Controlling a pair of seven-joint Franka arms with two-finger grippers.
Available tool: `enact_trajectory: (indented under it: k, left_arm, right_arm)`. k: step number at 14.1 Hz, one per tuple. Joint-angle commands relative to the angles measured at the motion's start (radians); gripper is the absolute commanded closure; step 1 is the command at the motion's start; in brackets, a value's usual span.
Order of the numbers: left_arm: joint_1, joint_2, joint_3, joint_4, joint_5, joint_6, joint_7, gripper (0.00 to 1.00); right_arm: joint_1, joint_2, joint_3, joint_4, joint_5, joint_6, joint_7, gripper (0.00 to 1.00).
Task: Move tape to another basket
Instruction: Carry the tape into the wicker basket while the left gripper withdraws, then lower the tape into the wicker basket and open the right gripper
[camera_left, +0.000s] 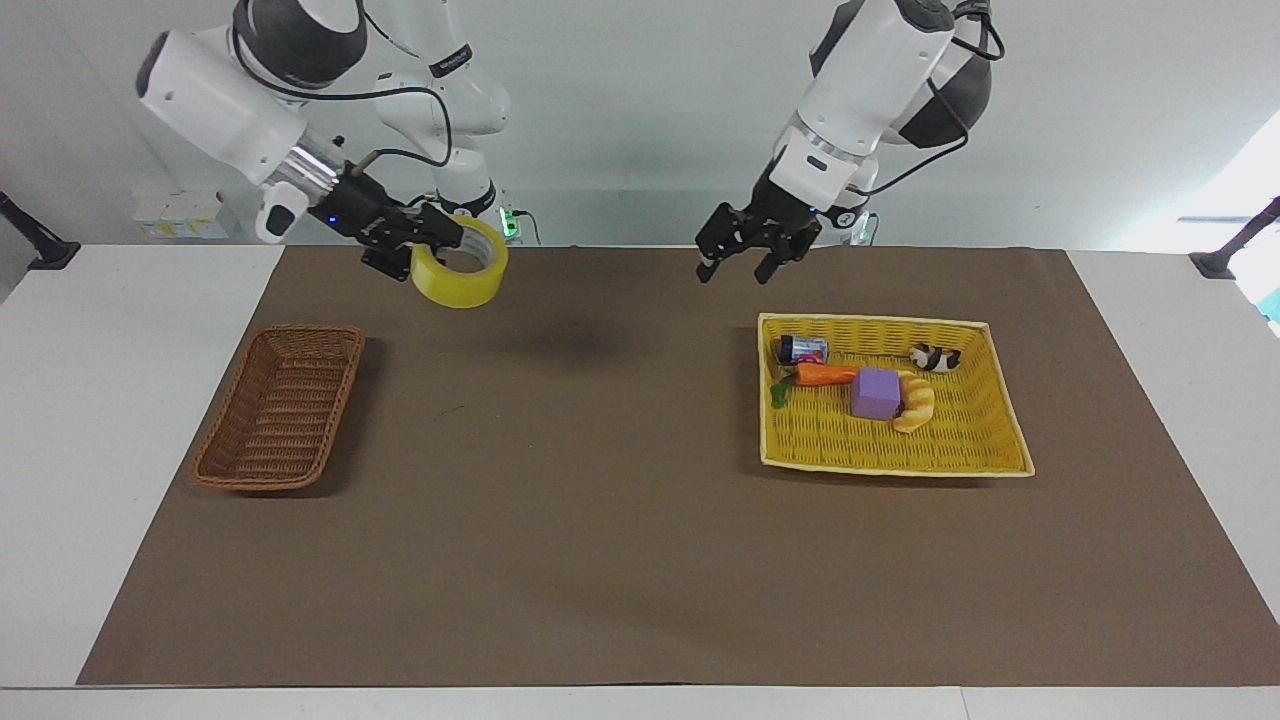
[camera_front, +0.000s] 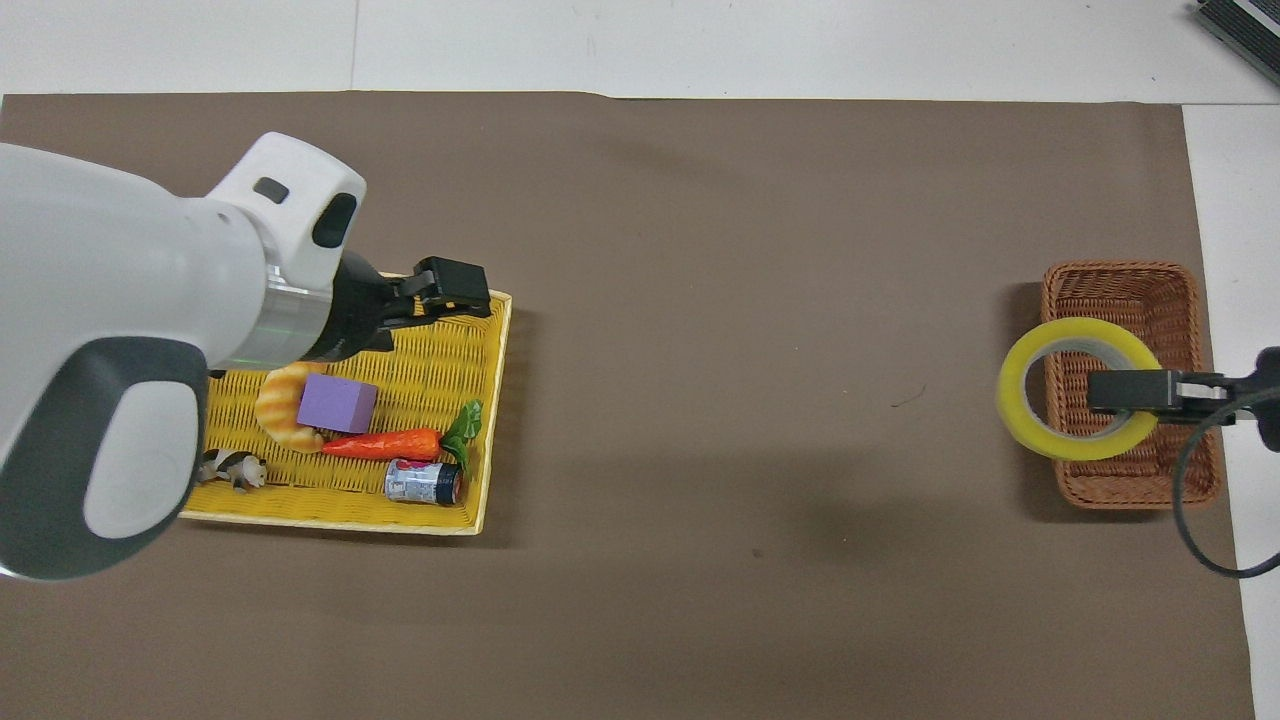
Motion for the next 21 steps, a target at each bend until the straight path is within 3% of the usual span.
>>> enact_trajectory:
  k: [1, 4, 7, 9, 12, 14, 21]
  left_arm:
    - [0.07, 0.006, -0.014, 0.017, 0.106, -0.045, 0.103, 0.0]
    - [0.169, -0.005, -0.012, 0.02, 0.174, -0.114, 0.341, 0.0]
    - [0.237, -0.017, -0.012, 0.018, 0.28, -0.18, 0.534, 0.0]
    - [0.265, -0.023, -0.012, 0.049, 0.299, -0.261, 0.581, 0.0]
    - [0.274, 0.026, -0.012, 0.207, 0.297, -0.483, 0.582, 0.0]
    - [0.289, 0.012, -0.012, 0.201, 0.297, -0.485, 0.582, 0.0]
    - [0.311, 0.007, -0.012, 0.188, 0.289, -0.481, 0.578, 0.0]
  right_arm:
    - [-0.05, 0.079, 0.01, 0.048, -0.073, 0.045, -0.015, 1.0]
    - [-0.15, 0.24, 0.004, 0.105, -0.064, 0.102, -0.178, 1.0]
    - [-0.193, 0.329, -0.013, 0.104, -0.073, 0.125, -0.298, 1.0]
    - [-0.208, 0.346, -0.022, 0.107, -0.083, 0.126, -0.37, 1.0]
    - [-0.217, 0.389, -0.043, 0.11, -0.115, 0.126, -0.434, 1.0]
    - [-0.225, 0.455, -0.073, 0.129, -0.098, 0.143, -0.537, 1.0]
    - [-0.21, 0.476, -0.073, 0.151, -0.103, 0.178, -0.532, 0.97]
